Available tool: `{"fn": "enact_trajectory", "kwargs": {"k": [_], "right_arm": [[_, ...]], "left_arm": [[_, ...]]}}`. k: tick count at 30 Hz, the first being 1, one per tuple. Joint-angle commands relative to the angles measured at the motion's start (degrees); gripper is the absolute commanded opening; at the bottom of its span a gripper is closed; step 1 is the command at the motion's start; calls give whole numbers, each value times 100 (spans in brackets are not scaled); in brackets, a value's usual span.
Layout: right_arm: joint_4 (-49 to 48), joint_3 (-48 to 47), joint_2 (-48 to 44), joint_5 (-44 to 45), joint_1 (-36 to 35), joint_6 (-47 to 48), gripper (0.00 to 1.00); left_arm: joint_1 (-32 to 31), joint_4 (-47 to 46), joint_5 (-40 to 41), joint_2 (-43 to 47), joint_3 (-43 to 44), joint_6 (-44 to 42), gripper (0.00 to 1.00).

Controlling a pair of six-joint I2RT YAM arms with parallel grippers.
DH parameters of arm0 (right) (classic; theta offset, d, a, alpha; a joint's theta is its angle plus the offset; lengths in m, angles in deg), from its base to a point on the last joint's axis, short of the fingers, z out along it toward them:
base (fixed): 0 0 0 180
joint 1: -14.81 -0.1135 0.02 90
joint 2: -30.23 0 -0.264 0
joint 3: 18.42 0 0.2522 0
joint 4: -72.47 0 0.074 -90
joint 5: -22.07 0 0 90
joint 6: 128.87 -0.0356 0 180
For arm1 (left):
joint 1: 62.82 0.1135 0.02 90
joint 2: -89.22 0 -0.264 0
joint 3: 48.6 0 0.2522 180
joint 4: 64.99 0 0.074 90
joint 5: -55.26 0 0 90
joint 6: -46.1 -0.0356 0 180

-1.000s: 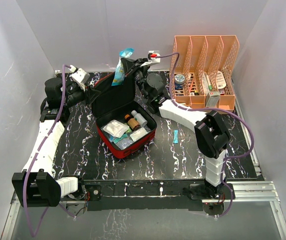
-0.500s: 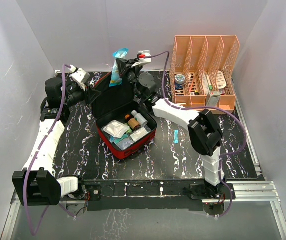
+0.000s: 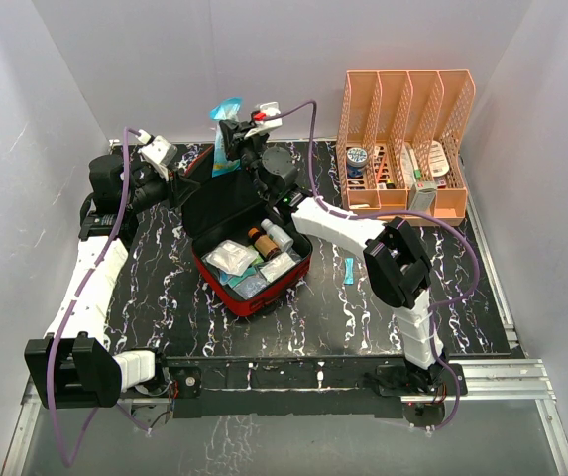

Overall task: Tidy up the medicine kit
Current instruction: Place the medical item at the medicine pouch.

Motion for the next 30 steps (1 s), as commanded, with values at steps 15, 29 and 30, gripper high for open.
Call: {"fn": "enact_trajectory", "kwargs": {"k": [15, 29, 30], "right_arm": [[-913, -83, -18, -1427, -7, -497, 0], [-1263, 598, 50, -1633, 112, -911, 0], [-1280, 617, 50, -1640, 111, -926, 0]], "left_arm": [[-133, 327, -748, 88, 196, -127, 0], [-175, 368, -787, 116, 233, -156, 0], [-174, 378, -791, 124, 228, -154, 0]]}}
